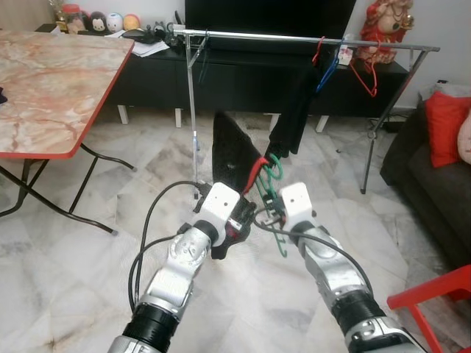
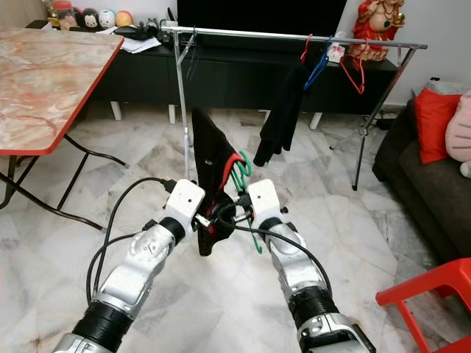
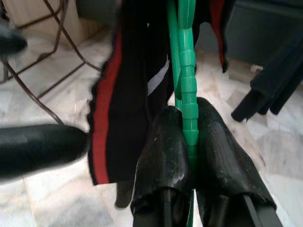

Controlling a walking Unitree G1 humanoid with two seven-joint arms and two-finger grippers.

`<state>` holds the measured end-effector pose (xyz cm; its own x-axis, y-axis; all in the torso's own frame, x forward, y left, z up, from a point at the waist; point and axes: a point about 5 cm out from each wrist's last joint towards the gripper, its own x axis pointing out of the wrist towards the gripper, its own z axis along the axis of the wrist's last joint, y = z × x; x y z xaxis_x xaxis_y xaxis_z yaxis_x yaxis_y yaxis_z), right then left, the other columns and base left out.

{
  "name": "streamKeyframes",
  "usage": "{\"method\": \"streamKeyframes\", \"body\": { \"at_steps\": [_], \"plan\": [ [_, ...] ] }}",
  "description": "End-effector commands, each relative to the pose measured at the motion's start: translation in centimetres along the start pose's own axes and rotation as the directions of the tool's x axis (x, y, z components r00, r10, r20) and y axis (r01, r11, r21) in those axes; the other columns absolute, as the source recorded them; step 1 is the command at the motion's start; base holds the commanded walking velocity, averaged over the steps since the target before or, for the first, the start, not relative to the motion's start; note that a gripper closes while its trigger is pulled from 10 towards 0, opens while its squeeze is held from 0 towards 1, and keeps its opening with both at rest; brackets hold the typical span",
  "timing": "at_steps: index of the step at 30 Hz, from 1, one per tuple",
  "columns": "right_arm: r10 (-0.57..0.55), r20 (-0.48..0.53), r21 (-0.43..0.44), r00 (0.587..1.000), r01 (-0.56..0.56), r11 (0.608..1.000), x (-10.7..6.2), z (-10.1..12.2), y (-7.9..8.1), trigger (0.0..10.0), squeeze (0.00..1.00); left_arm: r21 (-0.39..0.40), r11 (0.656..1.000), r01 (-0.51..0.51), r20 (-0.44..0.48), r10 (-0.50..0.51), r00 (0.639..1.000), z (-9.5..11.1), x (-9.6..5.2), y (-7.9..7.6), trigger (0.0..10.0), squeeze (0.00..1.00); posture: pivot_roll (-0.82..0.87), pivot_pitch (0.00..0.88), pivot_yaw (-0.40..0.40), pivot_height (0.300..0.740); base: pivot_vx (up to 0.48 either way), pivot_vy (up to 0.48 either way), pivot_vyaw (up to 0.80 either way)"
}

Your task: Hang hanger

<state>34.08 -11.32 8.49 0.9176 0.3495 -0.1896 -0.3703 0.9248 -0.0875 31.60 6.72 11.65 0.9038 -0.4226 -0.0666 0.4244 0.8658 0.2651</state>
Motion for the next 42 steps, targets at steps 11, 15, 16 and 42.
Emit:
{"method": "streamKeyframes", "body": {
  "at_steps": [11,15,16,42],
  "plan": [
    [0.025,0.078,0.031,0.997,-0.028,0.999,0.9,2.7,1.3,0.0,0.0,0.068,0.997,-0.03,0.013,0.029,0.999,-1.0,0.6,-1.3,10.0,0.0,-0.01,0.0,-0.126,0.74,0.0,0.0,0.0],
    [0.044,0.08,0.033,0.996,-0.046,0.998,0.8,2.7,1.9,0.0,0.0,0.06,0.998,-0.033,0.017,0.032,0.999,-1.1,0.7,-1.5,10.0,0.0,-0.01,0.0,-0.126,0.74,0.0,0.0,0.0],
    [0.046,0.08,0.035,0.996,-0.048,0.998,0.8,2.6,2.0,0.0,0.0,0.055,0.998,-0.035,0.014,0.034,0.999,-1.1,0.8,-1.6,10.0,0.0,-0.01,0.0,-0.126,0.74,0.0,0.0,0.0],
    [0.145,0.076,0.043,0.986,-0.149,0.988,0.5,2.8,5.0,0.0,0.0,0.105,0.934,-0.342,0.077,0.335,0.939,0.0,1.7,0.8,10.0,0.0,-0.02,0.0,-0.146,0.74,0.0,0.0,0.0]
  ]
}}
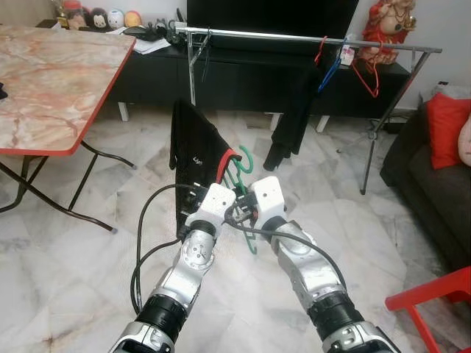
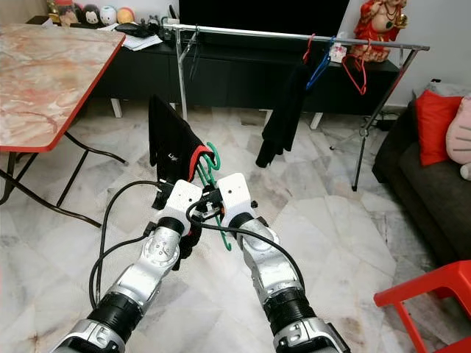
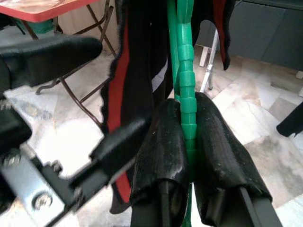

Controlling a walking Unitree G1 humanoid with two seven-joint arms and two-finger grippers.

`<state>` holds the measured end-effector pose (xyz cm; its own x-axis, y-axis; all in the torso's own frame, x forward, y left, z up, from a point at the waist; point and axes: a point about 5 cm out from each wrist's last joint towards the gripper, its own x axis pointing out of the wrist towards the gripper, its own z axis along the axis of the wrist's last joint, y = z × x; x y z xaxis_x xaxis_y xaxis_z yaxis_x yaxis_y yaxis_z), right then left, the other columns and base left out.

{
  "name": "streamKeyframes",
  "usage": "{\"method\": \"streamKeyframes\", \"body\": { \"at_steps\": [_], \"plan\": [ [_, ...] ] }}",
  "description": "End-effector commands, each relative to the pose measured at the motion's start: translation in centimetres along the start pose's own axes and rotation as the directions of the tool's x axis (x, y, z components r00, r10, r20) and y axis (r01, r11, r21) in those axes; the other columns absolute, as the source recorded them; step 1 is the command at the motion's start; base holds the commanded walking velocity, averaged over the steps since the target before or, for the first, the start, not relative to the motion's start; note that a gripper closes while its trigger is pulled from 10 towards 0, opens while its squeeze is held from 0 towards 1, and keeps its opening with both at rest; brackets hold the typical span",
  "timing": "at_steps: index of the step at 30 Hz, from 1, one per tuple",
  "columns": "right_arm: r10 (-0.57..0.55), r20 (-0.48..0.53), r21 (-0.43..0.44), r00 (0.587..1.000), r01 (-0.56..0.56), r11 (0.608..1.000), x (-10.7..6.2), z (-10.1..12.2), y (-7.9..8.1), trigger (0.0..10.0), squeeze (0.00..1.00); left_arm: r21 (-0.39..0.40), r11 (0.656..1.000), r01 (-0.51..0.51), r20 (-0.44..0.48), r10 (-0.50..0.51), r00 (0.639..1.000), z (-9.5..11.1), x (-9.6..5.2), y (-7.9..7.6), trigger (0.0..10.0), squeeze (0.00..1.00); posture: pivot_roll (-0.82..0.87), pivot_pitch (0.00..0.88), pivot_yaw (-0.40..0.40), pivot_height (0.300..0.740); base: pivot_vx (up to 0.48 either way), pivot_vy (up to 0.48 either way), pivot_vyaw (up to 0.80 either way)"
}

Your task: Hang hanger

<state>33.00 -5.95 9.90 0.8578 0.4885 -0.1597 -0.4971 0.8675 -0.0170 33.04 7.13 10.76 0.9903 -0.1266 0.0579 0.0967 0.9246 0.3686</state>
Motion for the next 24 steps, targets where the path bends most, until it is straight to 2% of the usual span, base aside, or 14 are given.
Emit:
{"method": "streamKeyframes", "body": {
  "at_steps": [1,8,12,17,19,22,23,24],
  "plan": [
    [0.004,0.032,-0.001,0.999,-0.004,1.0,-0.1,0.7,-0.1,0.0,0.0,0.008,1.0,-0.022,0.044,0.022,0.999,1.1,0.6,0.0,10.0,0.0,-0.02,0.0,-0.148,0.74,0.0,0.0,0.0],
    [0.046,0.031,0.003,0.998,-0.046,0.999,-0.3,0.8,0.6,0.0,0.0,-0.002,0.999,-0.035,0.055,0.035,0.998,1.3,0.7,0.1,10.0,0.0,-0.02,0.0,-0.152,0.74,0.0,0.0,0.0],
    [0.106,0.036,0.013,0.994,-0.106,0.994,-0.3,1.1,1.4,0.0,0.0,-0.028,0.999,-0.027,0.033,0.028,0.999,1.0,0.7,-0.2,10.0,0.0,-0.02,0.0,-0.152,0.74,0.0,0.0,0.0],
    [0.167,0.009,0.044,0.986,-0.167,0.985,-0.6,0.8,2.1,0.0,0.0,-0.022,0.999,-0.035,0.034,0.036,0.999,1.1,0.8,-0.3,9.9,0.0,-0.03,0.0,-0.155,0.74,0.0,0.0,0.0],
    [0.186,0.007,0.074,0.982,-0.186,0.98,-0.7,0.7,2.5,0.0,0.0,-0.021,0.998,-0.067,0.023,0.068,0.997,1.0,0.9,0.2,8.4,0.0,-0.02,0.0,-0.158,0.74,0.0,0.0,0.0],
    [0.205,0.004,0.085,0.979,-0.205,0.975,-0.8,0.7,2.8,0.0,0.0,-0.019,0.996,-0.086,0.018,0.087,0.996,0.8,0.9,0.6,8.0,0.0,-0.02,0.0,-0.158,0.74,0.0,0.0,0.0],
    [0.214,0.003,0.087,0.977,-0.214,0.973,-0.8,0.7,3.0,0.0,0.0,-0.016,0.996,-0.09,0.017,0.091,0.996,0.7,0.9,0.7,6.0,0.0,-0.02,0.0,-0.158,0.74,0.0,0.0,0.0],
    [0.223,0.001,0.088,0.975,-0.222,0.971,-0.9,0.8,3.1,0.0,0.0,-0.013,0.995,-0.097,0.017,0.097,0.995,0.6,0.9,0.9,4.9,0.0,-0.02,0.0,-0.163,0.74,0.0,0.0,0.0]
  ]
}}
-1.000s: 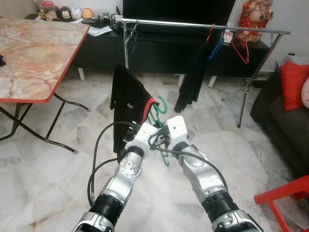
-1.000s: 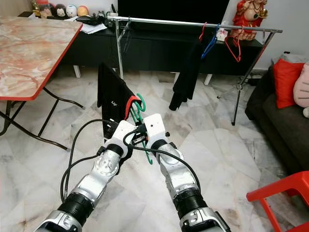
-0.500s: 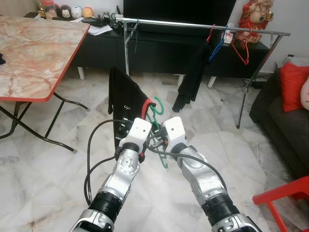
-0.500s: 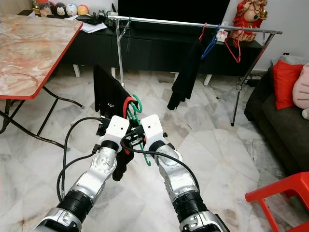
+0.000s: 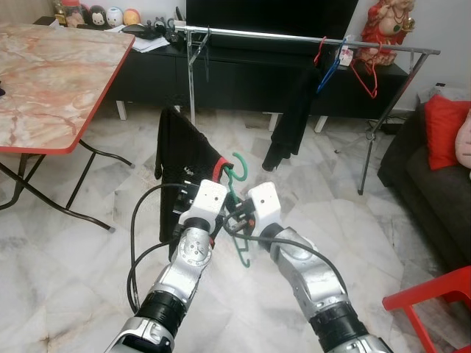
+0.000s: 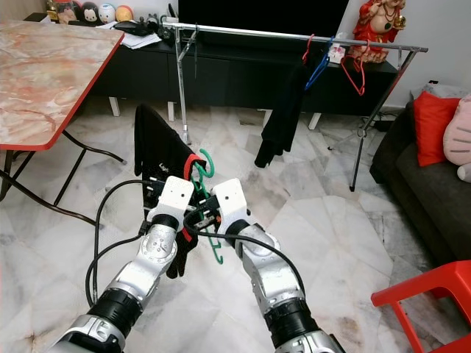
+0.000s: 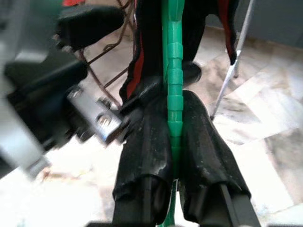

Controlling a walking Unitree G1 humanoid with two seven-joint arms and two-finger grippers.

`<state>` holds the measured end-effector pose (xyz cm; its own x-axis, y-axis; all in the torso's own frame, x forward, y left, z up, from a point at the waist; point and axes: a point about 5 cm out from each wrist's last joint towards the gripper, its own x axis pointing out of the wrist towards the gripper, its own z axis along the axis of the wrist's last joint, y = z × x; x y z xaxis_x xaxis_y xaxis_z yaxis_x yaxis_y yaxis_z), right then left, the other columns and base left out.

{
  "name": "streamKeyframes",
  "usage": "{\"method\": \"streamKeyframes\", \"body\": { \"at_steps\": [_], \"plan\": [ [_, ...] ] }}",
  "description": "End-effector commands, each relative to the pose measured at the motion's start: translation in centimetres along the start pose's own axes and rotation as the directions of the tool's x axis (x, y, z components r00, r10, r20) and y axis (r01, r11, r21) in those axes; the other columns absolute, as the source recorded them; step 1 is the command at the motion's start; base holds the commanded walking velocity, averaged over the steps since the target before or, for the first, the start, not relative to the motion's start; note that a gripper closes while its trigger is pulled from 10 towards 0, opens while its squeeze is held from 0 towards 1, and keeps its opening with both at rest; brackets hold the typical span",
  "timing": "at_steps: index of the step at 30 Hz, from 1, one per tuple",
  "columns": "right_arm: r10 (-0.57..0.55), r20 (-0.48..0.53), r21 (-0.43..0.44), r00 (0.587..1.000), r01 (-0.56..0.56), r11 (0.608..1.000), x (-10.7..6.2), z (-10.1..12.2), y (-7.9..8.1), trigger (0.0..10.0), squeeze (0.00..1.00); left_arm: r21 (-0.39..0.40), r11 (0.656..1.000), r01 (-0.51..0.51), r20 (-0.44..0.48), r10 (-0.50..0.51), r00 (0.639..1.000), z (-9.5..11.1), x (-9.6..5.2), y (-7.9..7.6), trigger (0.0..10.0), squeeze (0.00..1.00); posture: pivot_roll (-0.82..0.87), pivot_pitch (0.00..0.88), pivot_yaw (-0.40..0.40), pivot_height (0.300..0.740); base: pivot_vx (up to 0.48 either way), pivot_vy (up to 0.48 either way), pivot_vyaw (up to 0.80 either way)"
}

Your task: Hang hanger

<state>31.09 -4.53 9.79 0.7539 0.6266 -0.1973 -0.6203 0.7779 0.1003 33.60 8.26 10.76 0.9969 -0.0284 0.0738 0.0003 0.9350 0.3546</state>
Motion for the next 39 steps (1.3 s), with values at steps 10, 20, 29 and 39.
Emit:
{"method": "streamKeyframes", "body": {
  "at_steps": [10,20,29,39],
  "plan": [
    [0.046,0.021,-0.008,0.999,-0.046,0.999,-0.1,1.0,0.6,0.0,0.0,-0.015,1.0,-0.02,0.055,0.02,0.998,1.2,0.5,0.3,0.0,0.0,-0.02,0.0,-0.164,0.74,0.0,0.0,0.0],
    [0.013,0.019,-0.011,1.0,-0.013,1.0,-0.2,1.0,-0.2,0.0,0.0,-0.023,1.0,-0.016,0.063,0.018,0.998,1.3,0.4,0.5,0.0,0.0,-0.01,0.0,-0.161,0.74,0.0,0.0,0.0],
    [-0.022,0.004,-0.041,1.0,0.022,0.999,-0.6,0.8,-1.5,0.0,0.0,-0.02,0.999,-0.028,0.066,0.029,0.997,1.1,0.5,1.2,0.0,0.0,-0.01,0.0,-0.158,0.74,0.0,0.0,0.0],
    [-0.017,-0.05,-0.134,0.999,0.011,0.991,-1.7,0.4,-3.3,0.0,0.0,-0.018,0.998,-0.057,0.061,0.058,0.996,0.8,0.5,2.2,0.0,0.0,-0.01,0.0,-0.156,0.74,0.0,0.0,0.0]
  ]
}}
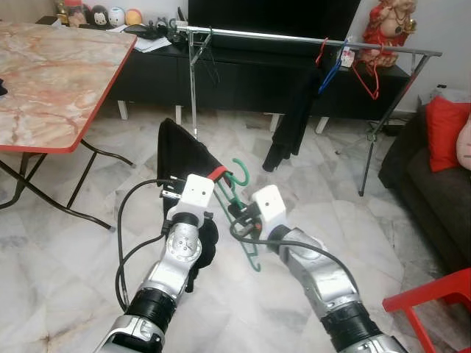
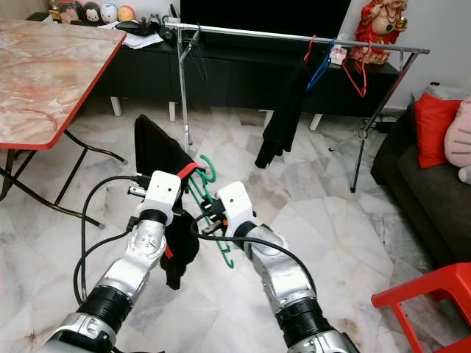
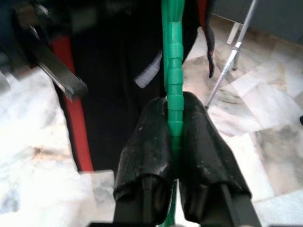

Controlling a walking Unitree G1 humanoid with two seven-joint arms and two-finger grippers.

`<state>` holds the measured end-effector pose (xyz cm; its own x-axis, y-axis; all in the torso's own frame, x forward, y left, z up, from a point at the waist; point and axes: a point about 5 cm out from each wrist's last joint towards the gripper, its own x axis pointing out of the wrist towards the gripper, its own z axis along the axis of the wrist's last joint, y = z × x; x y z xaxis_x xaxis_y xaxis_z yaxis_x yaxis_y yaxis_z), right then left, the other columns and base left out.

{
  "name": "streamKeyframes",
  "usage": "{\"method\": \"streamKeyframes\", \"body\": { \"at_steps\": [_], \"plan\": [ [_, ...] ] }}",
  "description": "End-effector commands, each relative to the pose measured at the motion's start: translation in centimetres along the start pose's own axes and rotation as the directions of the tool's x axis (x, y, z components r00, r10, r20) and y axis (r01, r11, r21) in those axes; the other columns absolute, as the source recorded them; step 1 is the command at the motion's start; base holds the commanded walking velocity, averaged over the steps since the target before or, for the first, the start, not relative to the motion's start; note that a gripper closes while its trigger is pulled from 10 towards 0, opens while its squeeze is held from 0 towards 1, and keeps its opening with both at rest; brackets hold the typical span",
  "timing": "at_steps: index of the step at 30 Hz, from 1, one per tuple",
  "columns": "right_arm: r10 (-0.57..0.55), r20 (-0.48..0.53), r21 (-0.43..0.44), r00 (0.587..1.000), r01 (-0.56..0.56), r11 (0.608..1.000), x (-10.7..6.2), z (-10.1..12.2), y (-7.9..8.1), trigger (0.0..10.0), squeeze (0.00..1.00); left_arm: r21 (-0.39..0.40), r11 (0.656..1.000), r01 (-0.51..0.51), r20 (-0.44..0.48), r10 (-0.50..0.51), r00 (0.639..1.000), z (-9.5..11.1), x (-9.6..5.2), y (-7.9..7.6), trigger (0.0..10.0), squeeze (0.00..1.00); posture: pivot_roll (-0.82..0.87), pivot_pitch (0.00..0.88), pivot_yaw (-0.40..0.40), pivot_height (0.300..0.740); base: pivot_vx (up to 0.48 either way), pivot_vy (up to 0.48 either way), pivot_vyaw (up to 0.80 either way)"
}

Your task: Hang hanger

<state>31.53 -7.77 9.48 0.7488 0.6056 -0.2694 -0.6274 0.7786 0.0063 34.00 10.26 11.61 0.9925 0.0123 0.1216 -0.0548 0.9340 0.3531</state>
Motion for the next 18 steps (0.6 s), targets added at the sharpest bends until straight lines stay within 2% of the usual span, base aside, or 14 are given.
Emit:
{"method": "streamKeyframes", "body": {
  "at_steps": [1,2,4,6,8,10,18],
  "plan": [
    [0.001,0.0,-0.084,1.0,-0.001,0.997,-0.4,0.4,-0.9,0.0,0.0,-0.02,1.0,-0.011,0.029,0.011,1.0,0.7,0.2,0.3,0.0,0.0,-0.01,0.0,-0.156,0.74,0.0,0.0,0.0],
    [-0.013,-0.039,-0.132,0.999,0.008,0.991,-0.9,-0.2,-1.7,0.0,0.0,-0.02,1.0,-0.024,0.027,0.025,0.999,0.6,0.3,0.7,0.0,0.0,-0.01,0.0,-0.156,0.74,0.0,0.0,0.0],
    [-0.024,-0.066,-0.162,0.998,0.013,0.987,-1.2,-0.7,-2.3,0.0,0.0,-0.019,0.999,-0.032,0.028,0.033,0.999,0.6,0.4,1.0,0.0,0.0,-0.01,0.0,-0.156,0.74,0.0,0.0,0.0],
    [-0.09,-0.145,-0.218,0.985,0.057,0.974,-2.4,-1.9,-4.2,0.0,0.0,-0.019,0.999,-0.043,0.026,0.044,0.999,0.6,0.6,1.6,0.0,0.0,-0.01,0.0,-0.156,0.74,0.0,0.0,0.0],
    [-0.112,-0.193,-0.265,0.975,0.058,0.962,-2.9,-2.6,-4.9,0.0,0.0,-0.026,0.999,-0.044,0.022,0.044,0.999,0.6,0.6,1.7,0.0,0.0,-0.01,0.0,-0.156,0.74,0.0,0.0,0.0],
    [-0.126,-0.221,-0.286,0.967,0.059,0.956,-3.3,-3.1,-5.3,0.0,0.0,-0.032,0.999,-0.036,0.02,0.036,0.999,0.6,0.6,1.7,0.0,0.0,-0.01,0.0,-0.152,0.74,0.0,0.0,0.0],
    [-0.126,-0.221,-0.286,0.967,0.059,0.956,-3.3,-3.1,-5.3,0.0,0.0,-0.032,0.999,-0.036,0.02,0.036,0.999,0.6,0.6,1.7,0.0,0.0,-0.01,0.0,-0.152,0.74,0.0,0.0,0.0]
  ]
}}
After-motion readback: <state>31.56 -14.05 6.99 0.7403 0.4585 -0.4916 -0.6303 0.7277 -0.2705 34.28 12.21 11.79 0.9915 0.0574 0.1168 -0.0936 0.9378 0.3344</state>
